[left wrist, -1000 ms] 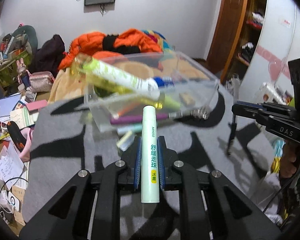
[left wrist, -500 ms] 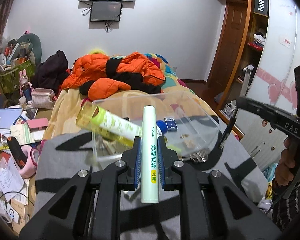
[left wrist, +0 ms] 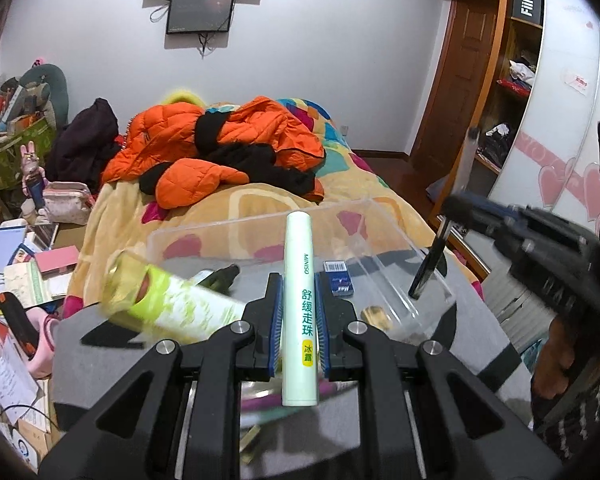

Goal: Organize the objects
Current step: 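Lower roll-on tube into clear box with left tool while right tool drops black pen in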

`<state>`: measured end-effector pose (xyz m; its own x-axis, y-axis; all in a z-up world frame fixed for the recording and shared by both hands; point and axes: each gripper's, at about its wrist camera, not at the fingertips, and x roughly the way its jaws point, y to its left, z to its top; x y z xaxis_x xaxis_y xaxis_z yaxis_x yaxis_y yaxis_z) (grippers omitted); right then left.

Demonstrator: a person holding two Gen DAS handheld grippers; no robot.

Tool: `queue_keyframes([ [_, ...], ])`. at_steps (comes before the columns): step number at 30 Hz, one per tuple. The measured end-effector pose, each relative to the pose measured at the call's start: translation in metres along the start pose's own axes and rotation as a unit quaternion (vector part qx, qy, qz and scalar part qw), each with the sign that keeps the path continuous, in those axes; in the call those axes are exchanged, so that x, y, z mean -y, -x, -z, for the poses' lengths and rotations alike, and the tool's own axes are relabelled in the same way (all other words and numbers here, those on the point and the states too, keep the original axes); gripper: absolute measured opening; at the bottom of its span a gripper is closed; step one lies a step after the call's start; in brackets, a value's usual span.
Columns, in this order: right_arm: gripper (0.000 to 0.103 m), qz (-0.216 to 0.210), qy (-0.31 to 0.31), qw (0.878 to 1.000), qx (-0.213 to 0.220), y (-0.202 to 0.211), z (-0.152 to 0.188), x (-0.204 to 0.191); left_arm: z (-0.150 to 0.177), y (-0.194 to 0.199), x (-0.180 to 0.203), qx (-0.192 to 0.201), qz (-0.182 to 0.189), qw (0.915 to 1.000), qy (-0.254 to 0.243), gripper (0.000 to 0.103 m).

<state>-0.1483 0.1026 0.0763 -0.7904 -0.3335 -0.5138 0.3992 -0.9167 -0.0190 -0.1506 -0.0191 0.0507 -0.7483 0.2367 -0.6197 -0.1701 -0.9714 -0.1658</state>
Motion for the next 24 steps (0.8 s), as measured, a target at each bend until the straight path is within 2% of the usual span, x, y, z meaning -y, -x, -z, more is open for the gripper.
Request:
queue_keyframes([
  [4,0.008,0.025,0.022,0.999,-0.023,-0.021,0.009,-0.002,-0.008,-0.023,0.005,-0.018,0.018,0.9997,0.006,0.015],
  [12,0.008,0.074,0.077,0.993,-0.042,-0.043,0.024,-0.013,-0.013,-0.063,0.019,-0.046,0.023,0.9987,0.007,0.014],
  [16,0.008,0.07,0.077,0.993,-0.053,-0.05,0.025,-0.013,-0.01,-0.075,0.023,-0.055,0.019,0.9983,0.01,0.014],
  [21,0.009,0.052,0.064,0.995,-0.064,-0.055,0.026,-0.009,-0.006,-0.076,0.019,-0.067,0.035,0.9969,0.019,0.014],
  [24,0.011,0.031,0.047,0.996,-0.072,-0.056,0.025,-0.006,-0.008,-0.062,0.021,-0.047,0.022,0.9986,0.01,0.014],
])
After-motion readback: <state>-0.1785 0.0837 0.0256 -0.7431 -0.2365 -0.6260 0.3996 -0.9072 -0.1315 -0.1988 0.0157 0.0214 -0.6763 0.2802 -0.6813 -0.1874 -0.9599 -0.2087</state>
